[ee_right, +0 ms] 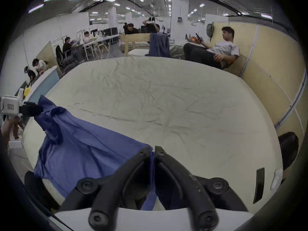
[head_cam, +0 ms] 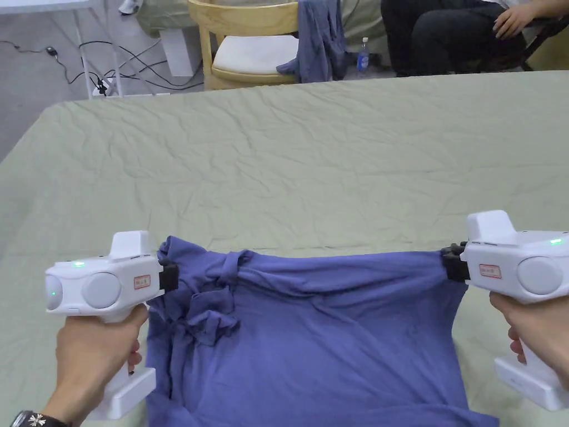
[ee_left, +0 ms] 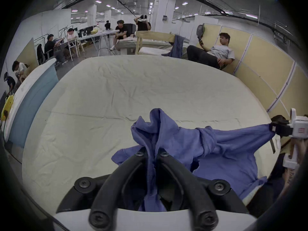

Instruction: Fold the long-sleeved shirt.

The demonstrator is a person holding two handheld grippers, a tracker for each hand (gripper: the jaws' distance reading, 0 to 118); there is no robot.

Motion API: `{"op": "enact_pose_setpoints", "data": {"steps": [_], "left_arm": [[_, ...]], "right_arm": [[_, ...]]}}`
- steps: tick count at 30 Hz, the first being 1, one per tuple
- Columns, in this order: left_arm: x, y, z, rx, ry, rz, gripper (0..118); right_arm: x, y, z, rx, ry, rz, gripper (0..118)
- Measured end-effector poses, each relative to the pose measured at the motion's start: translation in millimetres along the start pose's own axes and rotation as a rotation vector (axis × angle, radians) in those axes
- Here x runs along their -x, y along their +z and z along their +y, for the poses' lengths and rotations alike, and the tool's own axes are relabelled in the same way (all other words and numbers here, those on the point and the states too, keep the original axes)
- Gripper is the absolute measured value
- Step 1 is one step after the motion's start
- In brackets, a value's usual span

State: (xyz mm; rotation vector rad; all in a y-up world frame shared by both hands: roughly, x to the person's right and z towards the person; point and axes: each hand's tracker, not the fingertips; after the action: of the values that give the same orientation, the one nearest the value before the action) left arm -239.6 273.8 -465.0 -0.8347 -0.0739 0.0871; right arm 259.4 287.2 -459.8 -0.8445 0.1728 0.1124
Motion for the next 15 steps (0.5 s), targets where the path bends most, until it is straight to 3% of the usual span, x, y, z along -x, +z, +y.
{"op": "enact_pose_setpoints", "data": {"steps": [9,15], "left_arm": [[-0.1,64.6,-87.7,-0.002,0.020,-0.028,9],[11.3,59.5,-138.6,0.136,0.067,-0.062,9]], "right_arm": [[12.4,44.6,-84.1,0.019,0.000,0.028,6],[17.4,35.6,-139.8,0.131,-0.037,0.040,6]]}}
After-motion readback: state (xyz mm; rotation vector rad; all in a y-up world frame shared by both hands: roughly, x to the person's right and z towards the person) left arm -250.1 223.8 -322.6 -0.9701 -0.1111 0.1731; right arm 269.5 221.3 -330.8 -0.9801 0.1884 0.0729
